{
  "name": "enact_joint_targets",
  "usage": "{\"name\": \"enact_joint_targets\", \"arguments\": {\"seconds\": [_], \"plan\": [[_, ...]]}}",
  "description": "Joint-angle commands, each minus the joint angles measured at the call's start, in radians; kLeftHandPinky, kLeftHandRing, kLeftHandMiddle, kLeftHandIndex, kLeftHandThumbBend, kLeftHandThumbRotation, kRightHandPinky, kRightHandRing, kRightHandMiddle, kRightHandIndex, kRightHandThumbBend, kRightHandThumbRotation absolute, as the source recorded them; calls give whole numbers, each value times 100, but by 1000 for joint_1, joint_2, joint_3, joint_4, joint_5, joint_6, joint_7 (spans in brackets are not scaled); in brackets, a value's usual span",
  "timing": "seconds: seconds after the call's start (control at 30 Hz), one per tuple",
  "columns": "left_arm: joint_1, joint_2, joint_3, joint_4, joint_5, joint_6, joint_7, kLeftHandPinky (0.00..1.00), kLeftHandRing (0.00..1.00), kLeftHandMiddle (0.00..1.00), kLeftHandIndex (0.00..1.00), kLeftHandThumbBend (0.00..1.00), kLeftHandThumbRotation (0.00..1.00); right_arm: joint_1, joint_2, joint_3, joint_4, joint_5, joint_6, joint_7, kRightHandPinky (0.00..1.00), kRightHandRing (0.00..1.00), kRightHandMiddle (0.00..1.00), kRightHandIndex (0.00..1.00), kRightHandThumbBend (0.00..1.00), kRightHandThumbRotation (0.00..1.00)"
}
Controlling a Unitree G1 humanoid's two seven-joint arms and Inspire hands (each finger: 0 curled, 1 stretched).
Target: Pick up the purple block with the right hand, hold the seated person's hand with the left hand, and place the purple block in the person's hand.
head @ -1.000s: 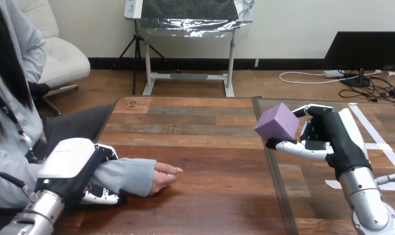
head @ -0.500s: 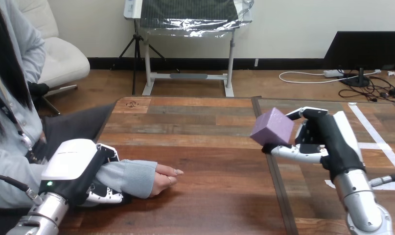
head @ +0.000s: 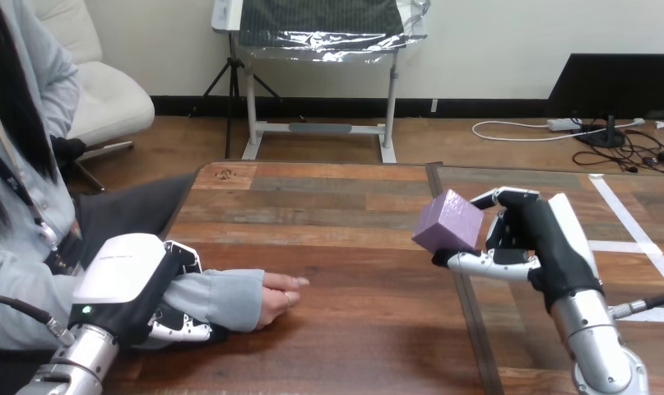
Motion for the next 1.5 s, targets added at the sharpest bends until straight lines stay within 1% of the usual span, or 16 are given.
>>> {"name": "enact_joint_targets", "arguments": {"seconds": [0.0,0.27,0.67,0.8,0.9,1.1,1.2,1.47], "plan": [[-68,-20,2,-39,-30,-36,28,18,23,29,30,85,41,-94,15,6,24,-2,-46,2,4,8,13,16,32,2],[-72,-23,-1,-60,-28,-38,39,17,21,27,28,85,42,-120,24,19,76,-21,-64,0,4,8,13,16,32,2],[-79,-28,3,-101,-32,-36,32,17,21,27,29,84,41,-162,47,40,138,-37,-57,-3,4,8,13,16,32,5],[-83,-28,4,-116,-30,-33,30,17,21,27,29,84,41,-174,52,45,162,-42,-68,-2,4,8,13,16,33,5],[-85,-30,6,-125,-32,-26,23,16,21,27,29,84,41,-184,53,52,179,-52,-75,-4,4,9,13,16,33,4],[-94,-34,9,-134,-38,-27,12,16,21,27,29,84,42,-208,61,61,220,-54,-93,7,4,9,14,17,32,4],[-95,-37,14,-152,-47,-17,-9,16,21,27,29,84,42,-222,67,71,242,-66,-98,-4,4,9,14,17,33,4],[-102,-43,18,-174,-55,-8,-34,15,20,26,28,85,42,-247,86,86,279,-76,-94,-13,5,9,14,16,33,9]]}}
